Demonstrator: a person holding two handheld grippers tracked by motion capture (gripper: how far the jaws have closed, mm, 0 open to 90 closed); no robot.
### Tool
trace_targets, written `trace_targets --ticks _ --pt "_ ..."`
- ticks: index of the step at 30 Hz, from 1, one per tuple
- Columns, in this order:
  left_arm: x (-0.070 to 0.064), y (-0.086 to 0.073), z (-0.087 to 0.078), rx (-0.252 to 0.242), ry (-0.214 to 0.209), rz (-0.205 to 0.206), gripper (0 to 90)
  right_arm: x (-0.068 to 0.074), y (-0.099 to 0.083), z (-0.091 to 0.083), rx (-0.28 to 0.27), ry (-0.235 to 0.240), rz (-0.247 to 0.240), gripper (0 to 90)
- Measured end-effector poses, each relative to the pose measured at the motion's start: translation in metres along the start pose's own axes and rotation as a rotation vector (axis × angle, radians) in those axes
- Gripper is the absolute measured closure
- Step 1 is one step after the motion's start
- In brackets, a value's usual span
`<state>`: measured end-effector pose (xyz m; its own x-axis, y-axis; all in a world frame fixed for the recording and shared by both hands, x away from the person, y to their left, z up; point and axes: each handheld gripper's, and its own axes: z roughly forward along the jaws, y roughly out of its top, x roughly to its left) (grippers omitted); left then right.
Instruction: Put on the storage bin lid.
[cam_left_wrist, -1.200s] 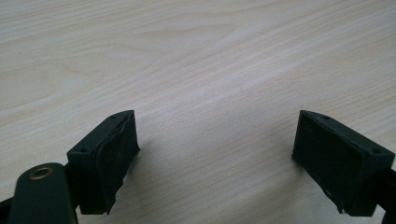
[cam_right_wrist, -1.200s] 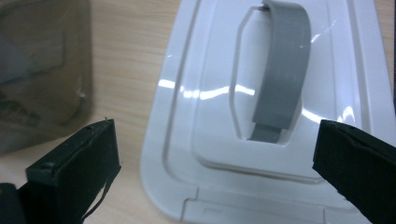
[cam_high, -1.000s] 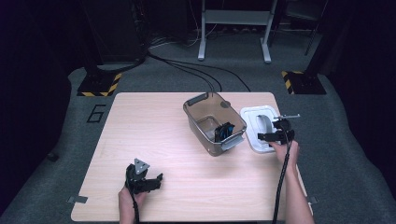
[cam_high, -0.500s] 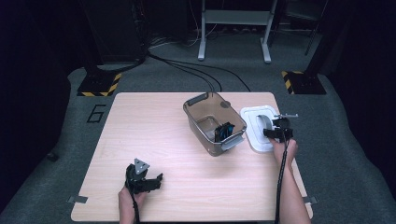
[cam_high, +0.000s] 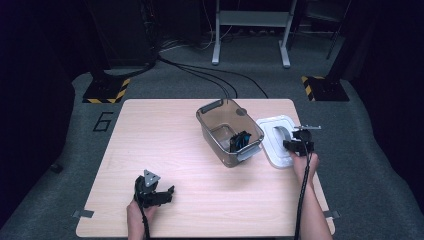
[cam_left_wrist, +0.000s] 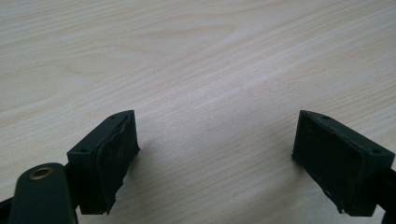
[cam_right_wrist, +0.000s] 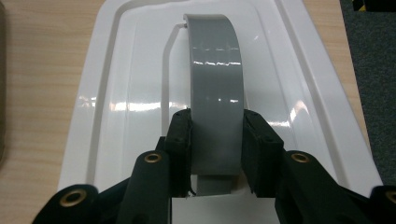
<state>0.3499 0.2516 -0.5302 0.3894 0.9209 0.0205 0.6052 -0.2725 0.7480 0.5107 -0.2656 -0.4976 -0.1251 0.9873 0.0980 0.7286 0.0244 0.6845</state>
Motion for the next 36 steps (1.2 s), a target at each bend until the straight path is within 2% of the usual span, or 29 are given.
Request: trace_targets --ticks 4,5,8,10,12,13,16,18,23,24,28,29,33,36 --pt "0.000 0.000 0.000 0.000 0.000 0.000 13.8 0.002 -0.007 -0.008 0.023 0.025 -0.010 65.4" --pt "0.000 0.000 0.000 -0.001 0.000 -0.001 13.8 0.002 -0.007 -0.009 0.013 0.027 -0.022 64.2" --pt "0.000 0.000 0.000 0.000 0.000 0.000 13.9 0.002 -0.004 -0.013 0.002 0.054 -0.013 51.3" --pt "0.000 0.000 0.000 0.000 0.000 -0.001 13.8 0.004 0.001 -0.015 -0.007 0.042 -0.022 38.6" --pt "0.000 0.000 0.000 0.000 0.000 0.001 13.8 0.005 0.006 -0.014 0.004 0.065 -0.017 26.3" --pt "0.000 0.000 0.000 0.000 0.000 0.000 13.9 0.006 0.009 -0.013 0.004 0.056 -0.014 22.0" --pt "0.000 0.000 0.000 0.000 0.001 0.002 13.8 0.009 0.015 -0.010 -0.005 0.035 -0.017 34.0" --pt "0.000 0.000 0.000 0.000 0.000 0.001 13.9 0.009 0.019 -0.007 0.003 0.045 -0.013 40.8" --pt "0.000 0.000 0.000 -0.001 0.001 0.001 13.9 0.011 0.023 -0.001 0.019 0.013 -0.026 47.6" --pt "0.000 0.000 0.000 0.000 0.001 0.003 13.9 0.010 0.022 0.002 0.024 0.008 -0.038 50.0" --pt "0.000 0.000 0.000 -0.002 0.001 0.001 13.9 0.009 0.020 0.006 0.041 -0.016 -0.036 64.6" --pt "0.000 0.000 0.000 0.000 0.000 0.002 13.9 0.009 0.020 0.006 0.022 -0.013 -0.032 65.5" --pt "0.000 0.000 0.000 0.001 0.001 0.004 13.9 0.011 0.021 0.003 0.026 -0.034 -0.047 66.3" --pt "0.000 0.000 0.000 0.000 0.000 0.002 13.9 0.011 0.022 -0.001 0.024 -0.026 -0.057 66.5"
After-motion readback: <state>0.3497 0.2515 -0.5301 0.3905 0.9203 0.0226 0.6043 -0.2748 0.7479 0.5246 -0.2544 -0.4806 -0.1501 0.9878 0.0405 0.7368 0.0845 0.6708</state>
